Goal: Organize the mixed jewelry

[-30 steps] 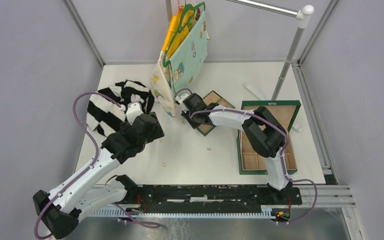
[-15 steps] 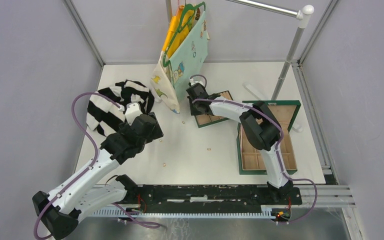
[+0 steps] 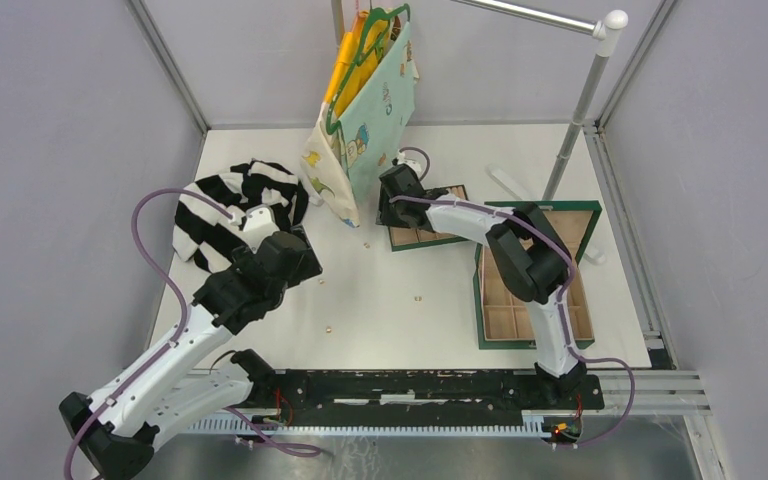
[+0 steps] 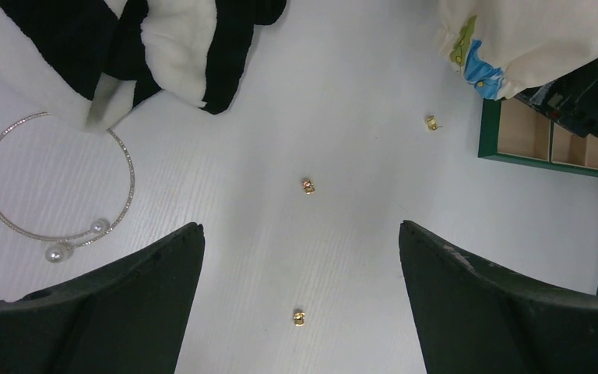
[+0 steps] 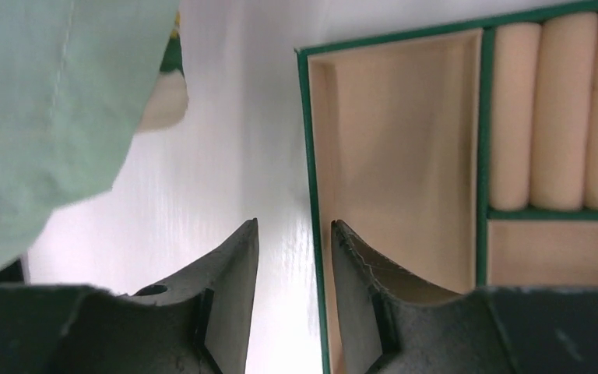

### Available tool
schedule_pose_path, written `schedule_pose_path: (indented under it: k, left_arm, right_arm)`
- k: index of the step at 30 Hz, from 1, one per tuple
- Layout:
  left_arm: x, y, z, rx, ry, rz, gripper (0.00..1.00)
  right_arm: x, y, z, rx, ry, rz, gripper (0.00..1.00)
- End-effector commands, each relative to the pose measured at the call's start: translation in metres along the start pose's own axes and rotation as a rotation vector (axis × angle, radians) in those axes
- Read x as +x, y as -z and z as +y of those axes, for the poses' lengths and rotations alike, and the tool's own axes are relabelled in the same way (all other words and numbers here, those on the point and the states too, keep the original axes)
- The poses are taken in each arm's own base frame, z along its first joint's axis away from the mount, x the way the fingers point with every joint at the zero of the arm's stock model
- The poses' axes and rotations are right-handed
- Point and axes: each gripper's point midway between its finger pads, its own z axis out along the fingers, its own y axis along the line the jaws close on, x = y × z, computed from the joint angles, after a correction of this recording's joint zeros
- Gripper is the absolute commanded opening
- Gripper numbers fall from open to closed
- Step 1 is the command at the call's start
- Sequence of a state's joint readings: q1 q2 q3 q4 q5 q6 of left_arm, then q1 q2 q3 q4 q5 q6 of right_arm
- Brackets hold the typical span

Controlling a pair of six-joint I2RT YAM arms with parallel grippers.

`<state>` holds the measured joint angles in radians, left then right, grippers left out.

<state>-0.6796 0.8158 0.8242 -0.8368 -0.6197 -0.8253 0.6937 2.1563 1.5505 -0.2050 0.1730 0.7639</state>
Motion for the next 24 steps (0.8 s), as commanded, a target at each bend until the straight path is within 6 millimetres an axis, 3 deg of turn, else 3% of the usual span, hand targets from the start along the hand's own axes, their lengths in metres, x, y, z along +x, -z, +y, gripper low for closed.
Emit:
schedule_pose_path:
  k: [1,5,8,16,24]
  left_arm:
    - [-0.010,0.003,0.001,-0.006,0.033,-0.039,1.00]
    - [-0.012,0.002,0.000,-0.004,0.030,-0.044,1.00]
    - [-0.012,0.000,-0.001,-0.006,0.022,-0.042,1.00]
    - [-0.008,-0.007,-0.006,-0.015,0.004,-0.026,1.00]
    - [-0.007,-0.010,-0.010,-0.011,-0.005,-0.021,1.00]
  right_arm:
    - [-0.036,0.048,0.022,-0.104,0.092,-0.113,0.45]
    - [-0.036,0.070,-0.005,-0.050,0.216,-0.168,0.45]
    - [-0.032,0.073,-0.023,0.003,0.302,-0.184,0.45]
    - [-0.016,0.053,-0.061,0.196,0.391,-0.087,0.46]
    - [0.006,0.039,-0.071,0.217,0.386,-0.015,0.42]
